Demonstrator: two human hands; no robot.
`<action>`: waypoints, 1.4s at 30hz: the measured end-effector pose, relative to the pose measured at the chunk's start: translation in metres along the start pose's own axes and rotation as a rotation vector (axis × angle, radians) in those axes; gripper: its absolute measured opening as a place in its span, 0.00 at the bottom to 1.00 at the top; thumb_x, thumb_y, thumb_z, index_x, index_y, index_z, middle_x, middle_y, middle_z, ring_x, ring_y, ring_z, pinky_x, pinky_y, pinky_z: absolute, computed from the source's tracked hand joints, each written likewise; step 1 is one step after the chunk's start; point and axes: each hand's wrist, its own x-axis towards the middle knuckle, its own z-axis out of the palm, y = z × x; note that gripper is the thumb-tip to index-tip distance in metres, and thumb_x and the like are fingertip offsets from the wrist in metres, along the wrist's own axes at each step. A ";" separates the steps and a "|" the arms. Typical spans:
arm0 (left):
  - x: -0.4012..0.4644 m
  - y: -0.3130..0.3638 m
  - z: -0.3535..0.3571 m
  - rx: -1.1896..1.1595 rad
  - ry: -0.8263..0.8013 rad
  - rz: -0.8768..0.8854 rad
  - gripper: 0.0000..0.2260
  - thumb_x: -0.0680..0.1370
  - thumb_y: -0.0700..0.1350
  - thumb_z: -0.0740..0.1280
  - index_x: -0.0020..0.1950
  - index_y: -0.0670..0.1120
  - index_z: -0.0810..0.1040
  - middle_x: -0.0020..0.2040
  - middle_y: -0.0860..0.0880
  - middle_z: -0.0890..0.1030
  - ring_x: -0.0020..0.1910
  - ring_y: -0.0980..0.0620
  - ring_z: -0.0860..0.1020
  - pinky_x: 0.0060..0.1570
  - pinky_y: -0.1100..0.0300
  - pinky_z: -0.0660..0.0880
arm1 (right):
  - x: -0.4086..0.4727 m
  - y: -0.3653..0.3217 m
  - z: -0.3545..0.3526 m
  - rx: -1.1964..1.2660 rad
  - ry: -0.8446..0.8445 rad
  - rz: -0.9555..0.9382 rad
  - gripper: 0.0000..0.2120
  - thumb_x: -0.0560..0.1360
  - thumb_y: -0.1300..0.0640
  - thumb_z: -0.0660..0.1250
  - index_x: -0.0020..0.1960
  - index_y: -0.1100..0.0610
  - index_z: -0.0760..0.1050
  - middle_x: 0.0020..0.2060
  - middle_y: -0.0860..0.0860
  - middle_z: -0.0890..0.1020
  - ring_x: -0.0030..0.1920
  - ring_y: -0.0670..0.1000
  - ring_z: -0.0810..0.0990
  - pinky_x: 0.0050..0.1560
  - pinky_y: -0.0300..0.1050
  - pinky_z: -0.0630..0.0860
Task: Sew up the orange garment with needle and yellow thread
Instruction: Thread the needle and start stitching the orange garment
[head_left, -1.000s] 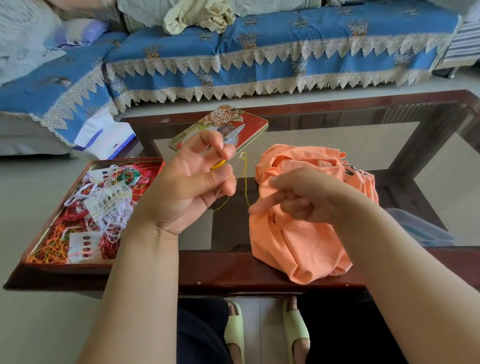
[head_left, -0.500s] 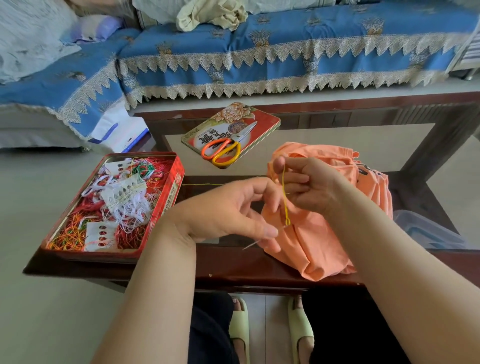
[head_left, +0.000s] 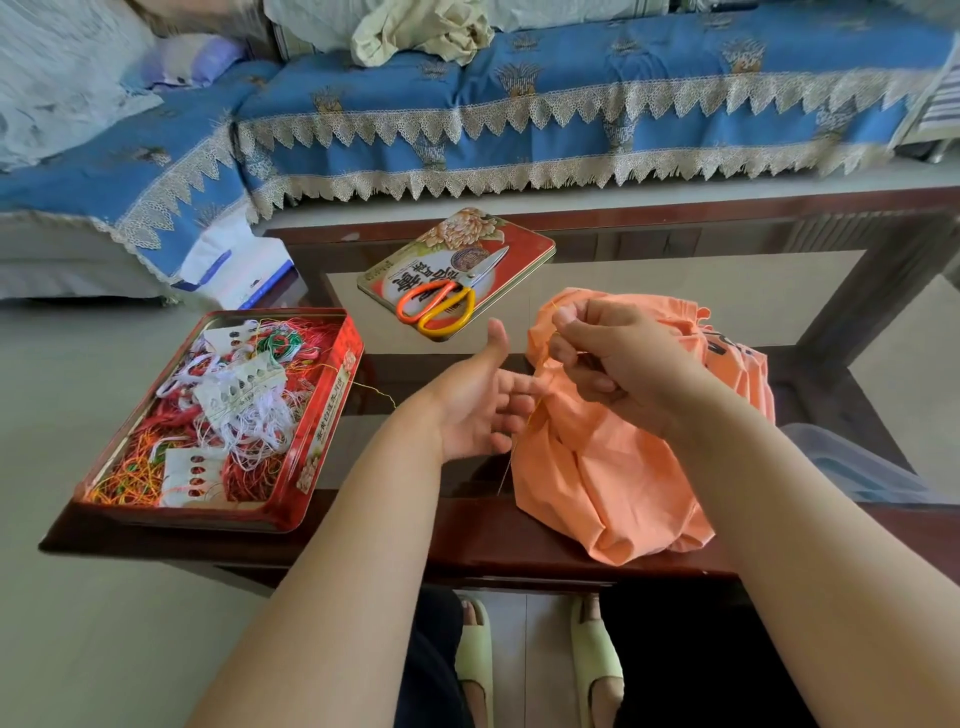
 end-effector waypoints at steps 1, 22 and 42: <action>0.003 0.000 0.000 -0.089 -0.016 -0.005 0.42 0.73 0.74 0.47 0.66 0.41 0.74 0.38 0.49 0.71 0.33 0.55 0.67 0.26 0.65 0.64 | -0.001 -0.001 0.000 0.021 -0.010 -0.006 0.09 0.83 0.59 0.56 0.44 0.60 0.67 0.29 0.52 0.72 0.20 0.45 0.60 0.22 0.37 0.54; 0.015 0.000 -0.055 -1.235 0.519 0.221 0.07 0.82 0.44 0.61 0.52 0.44 0.78 0.54 0.46 0.77 0.49 0.51 0.78 0.47 0.59 0.76 | -0.005 -0.010 -0.042 0.007 -0.012 0.284 0.11 0.82 0.62 0.55 0.41 0.57 0.67 0.27 0.50 0.68 0.19 0.42 0.59 0.19 0.33 0.54; -0.028 0.016 0.028 -0.417 0.296 0.541 0.11 0.81 0.53 0.61 0.53 0.56 0.82 0.60 0.58 0.80 0.63 0.55 0.73 0.57 0.55 0.69 | -0.004 -0.007 0.010 -0.390 0.627 -0.485 0.04 0.82 0.59 0.57 0.48 0.54 0.66 0.43 0.46 0.81 0.45 0.47 0.80 0.48 0.39 0.75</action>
